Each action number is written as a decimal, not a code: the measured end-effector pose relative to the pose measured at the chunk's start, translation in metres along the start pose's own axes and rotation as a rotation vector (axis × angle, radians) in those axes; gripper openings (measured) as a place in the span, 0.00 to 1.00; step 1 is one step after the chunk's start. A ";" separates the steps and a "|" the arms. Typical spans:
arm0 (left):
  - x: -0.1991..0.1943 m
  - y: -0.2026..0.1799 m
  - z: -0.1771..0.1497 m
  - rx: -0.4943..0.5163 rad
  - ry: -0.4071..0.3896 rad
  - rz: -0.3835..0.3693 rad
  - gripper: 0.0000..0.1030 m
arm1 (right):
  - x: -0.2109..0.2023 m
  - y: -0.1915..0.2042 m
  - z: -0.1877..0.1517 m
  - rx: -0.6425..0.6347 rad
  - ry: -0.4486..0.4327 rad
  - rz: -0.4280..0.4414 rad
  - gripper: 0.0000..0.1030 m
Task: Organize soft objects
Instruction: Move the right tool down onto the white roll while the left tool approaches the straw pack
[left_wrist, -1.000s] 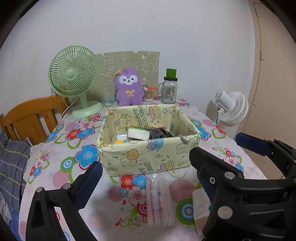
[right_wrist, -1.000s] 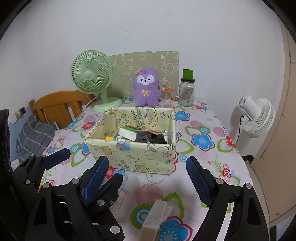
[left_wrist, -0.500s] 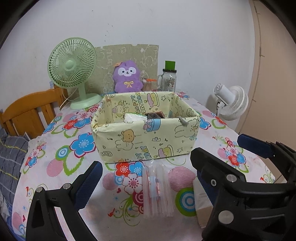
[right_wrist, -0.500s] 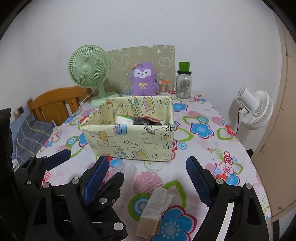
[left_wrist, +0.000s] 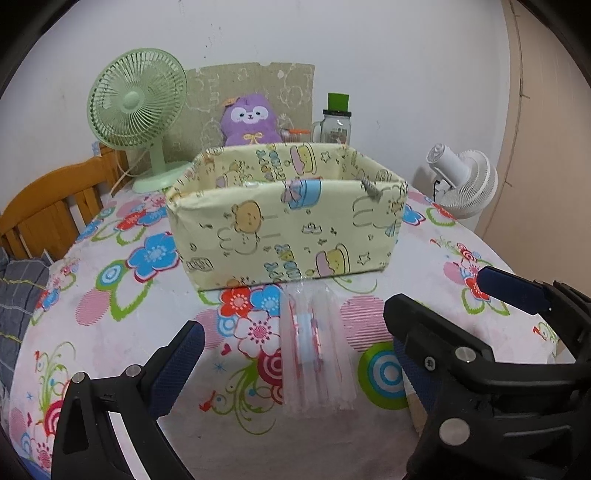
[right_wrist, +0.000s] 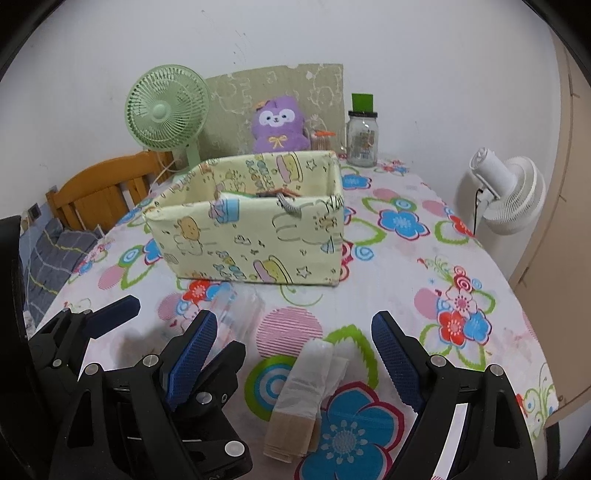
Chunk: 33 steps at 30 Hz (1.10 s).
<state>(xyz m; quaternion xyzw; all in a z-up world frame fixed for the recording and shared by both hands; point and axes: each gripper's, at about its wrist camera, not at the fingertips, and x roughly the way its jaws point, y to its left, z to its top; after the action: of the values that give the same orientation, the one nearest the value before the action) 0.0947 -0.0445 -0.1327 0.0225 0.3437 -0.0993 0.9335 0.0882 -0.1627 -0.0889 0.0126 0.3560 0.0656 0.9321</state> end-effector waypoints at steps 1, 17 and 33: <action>0.002 0.000 -0.002 0.000 0.006 -0.003 1.00 | 0.002 -0.001 -0.002 0.004 0.005 0.003 0.85; 0.014 -0.007 -0.018 0.034 0.066 -0.017 1.00 | 0.019 -0.012 -0.019 0.040 0.062 -0.035 0.81; 0.027 -0.018 -0.025 0.074 0.120 -0.017 0.99 | 0.041 -0.013 -0.026 0.055 0.162 -0.027 0.57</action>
<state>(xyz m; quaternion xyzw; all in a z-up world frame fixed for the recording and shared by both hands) 0.0950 -0.0639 -0.1687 0.0600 0.3953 -0.1184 0.9089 0.1030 -0.1706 -0.1363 0.0280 0.4321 0.0442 0.9003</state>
